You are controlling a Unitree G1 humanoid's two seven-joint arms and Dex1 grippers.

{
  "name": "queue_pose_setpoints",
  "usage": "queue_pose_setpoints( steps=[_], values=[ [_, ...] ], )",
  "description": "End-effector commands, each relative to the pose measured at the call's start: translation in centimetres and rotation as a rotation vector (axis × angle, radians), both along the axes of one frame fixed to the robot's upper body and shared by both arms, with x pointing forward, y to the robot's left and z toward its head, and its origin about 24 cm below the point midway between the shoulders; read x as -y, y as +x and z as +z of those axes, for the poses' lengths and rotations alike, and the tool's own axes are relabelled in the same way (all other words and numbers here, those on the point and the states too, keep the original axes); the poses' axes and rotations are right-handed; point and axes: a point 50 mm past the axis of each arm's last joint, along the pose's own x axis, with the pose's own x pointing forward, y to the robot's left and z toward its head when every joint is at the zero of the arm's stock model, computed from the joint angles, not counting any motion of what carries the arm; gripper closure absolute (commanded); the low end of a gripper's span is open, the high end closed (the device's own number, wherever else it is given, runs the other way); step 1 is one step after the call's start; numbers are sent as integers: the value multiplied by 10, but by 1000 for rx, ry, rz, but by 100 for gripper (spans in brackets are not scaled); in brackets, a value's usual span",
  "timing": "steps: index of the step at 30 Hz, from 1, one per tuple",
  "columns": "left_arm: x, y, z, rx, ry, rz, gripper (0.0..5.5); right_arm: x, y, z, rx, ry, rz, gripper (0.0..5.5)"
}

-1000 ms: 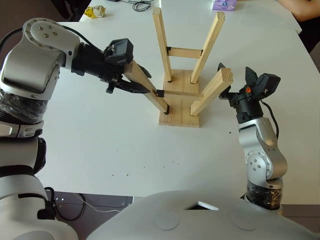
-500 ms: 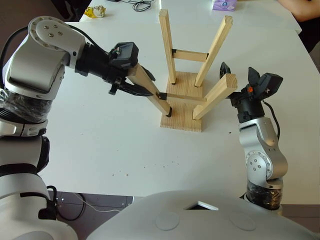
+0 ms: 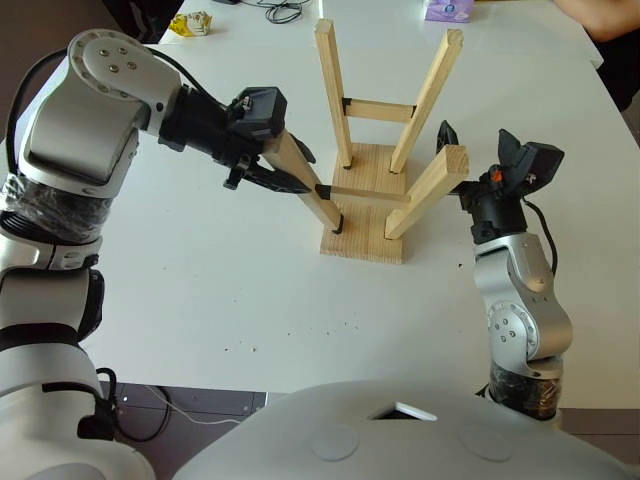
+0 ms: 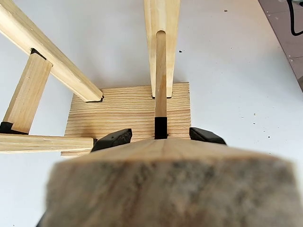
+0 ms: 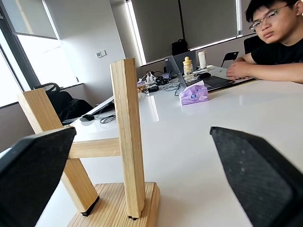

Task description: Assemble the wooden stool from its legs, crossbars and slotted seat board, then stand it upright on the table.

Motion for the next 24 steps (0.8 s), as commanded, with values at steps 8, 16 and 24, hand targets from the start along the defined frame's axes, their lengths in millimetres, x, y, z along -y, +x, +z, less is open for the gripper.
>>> queue_pose_setpoints(
  steps=[8,16,24],
  values=[
    [33,-14,-36,-162,41,-6,345,-41,3,16,50,-62,94,29],
    [53,-36,-36,-193,-16,38,345,-54,10,18,41,-129,153,29],
    [63,-33,-47,-194,-74,236,345,-48,28,6,1,-232,182,29]
  ],
)
